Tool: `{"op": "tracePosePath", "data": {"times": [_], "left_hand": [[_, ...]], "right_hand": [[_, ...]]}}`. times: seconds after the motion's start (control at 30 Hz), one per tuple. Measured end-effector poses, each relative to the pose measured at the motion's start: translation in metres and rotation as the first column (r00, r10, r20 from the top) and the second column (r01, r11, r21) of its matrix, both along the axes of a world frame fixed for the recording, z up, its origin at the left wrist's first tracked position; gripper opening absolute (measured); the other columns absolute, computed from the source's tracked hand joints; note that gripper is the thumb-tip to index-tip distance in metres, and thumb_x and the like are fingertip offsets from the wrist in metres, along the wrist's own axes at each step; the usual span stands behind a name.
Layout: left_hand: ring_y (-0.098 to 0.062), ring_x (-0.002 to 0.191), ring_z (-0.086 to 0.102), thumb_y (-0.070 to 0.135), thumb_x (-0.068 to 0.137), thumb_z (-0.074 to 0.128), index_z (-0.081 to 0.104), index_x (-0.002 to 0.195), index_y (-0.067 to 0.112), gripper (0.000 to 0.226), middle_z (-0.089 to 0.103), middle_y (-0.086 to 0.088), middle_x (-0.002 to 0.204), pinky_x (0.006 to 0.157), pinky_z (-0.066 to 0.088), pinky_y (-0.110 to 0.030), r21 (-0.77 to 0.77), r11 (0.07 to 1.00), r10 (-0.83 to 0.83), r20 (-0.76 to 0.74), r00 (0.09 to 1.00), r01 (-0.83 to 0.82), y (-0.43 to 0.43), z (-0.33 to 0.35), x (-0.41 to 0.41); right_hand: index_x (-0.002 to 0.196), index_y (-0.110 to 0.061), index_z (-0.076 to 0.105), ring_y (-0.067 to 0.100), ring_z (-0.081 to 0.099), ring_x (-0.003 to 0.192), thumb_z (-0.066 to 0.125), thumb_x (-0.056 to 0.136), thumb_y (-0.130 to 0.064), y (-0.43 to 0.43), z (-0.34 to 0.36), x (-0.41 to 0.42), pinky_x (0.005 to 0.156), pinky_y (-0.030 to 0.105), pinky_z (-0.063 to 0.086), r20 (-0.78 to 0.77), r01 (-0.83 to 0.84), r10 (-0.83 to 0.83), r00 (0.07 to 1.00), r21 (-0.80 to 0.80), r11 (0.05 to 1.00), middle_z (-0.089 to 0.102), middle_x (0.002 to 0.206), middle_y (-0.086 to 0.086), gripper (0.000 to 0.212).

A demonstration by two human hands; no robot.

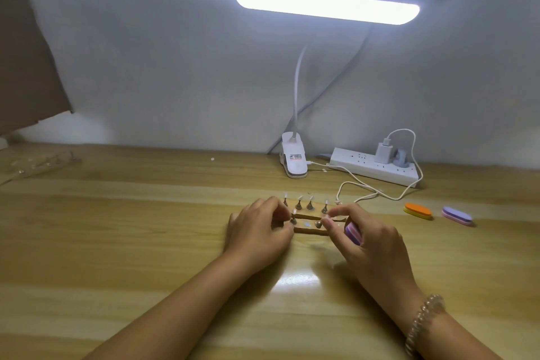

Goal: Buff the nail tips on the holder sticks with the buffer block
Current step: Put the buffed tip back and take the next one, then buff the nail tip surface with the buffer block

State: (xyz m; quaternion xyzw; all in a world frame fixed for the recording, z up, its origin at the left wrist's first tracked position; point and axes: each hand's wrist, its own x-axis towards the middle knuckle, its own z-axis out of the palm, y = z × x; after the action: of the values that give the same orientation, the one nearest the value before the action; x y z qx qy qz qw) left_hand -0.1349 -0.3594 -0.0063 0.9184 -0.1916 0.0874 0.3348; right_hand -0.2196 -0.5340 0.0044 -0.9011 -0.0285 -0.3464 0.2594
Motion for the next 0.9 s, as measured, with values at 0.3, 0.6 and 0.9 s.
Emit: {"op": "tracePosePath", "data": {"times": [0.3,0.6,0.9], "left_hand": [[0.004,0.079,0.058,0.039,0.082,0.068,0.053,0.086,0.041,0.016,0.057,0.016,0.091,0.090,0.040,-0.032,-0.032,0.978,-0.207,0.002,0.978,0.207,-0.001,0.002,-0.006],[0.004,0.083,0.056,0.047,0.075,0.062,0.047,0.076,0.045,0.015,0.057,0.018,0.089,0.082,0.028,-0.029,-0.014,0.985,-0.171,0.020,0.985,0.171,-0.002,-0.002,-0.006],[-0.001,0.100,0.054,0.034,0.087,0.060,0.053,0.088,0.042,0.011,0.059,0.019,0.102,0.078,0.017,-0.028,-0.008,0.995,-0.098,0.022,0.995,0.099,-0.003,-0.004,-0.003]], "right_hand": [[0.088,-0.031,0.066,0.020,0.055,0.055,0.072,0.083,-0.041,0.003,-0.003,0.000,0.052,0.032,0.043,-0.069,0.056,-0.061,0.996,-0.076,0.996,0.054,0.057,-0.009,0.012],[0.103,-0.029,0.062,0.014,0.055,0.060,0.069,0.085,-0.044,0.009,0.002,-0.002,0.053,0.034,0.047,-0.130,-0.019,0.002,0.992,-0.132,0.991,0.047,0.064,-0.015,0.025],[0.095,-0.028,0.039,0.013,0.048,0.060,0.054,0.072,-0.025,0.011,0.002,-0.006,0.049,0.040,0.045,-0.153,-0.061,0.050,0.987,-0.067,0.996,0.044,0.085,-0.012,0.027]]}}
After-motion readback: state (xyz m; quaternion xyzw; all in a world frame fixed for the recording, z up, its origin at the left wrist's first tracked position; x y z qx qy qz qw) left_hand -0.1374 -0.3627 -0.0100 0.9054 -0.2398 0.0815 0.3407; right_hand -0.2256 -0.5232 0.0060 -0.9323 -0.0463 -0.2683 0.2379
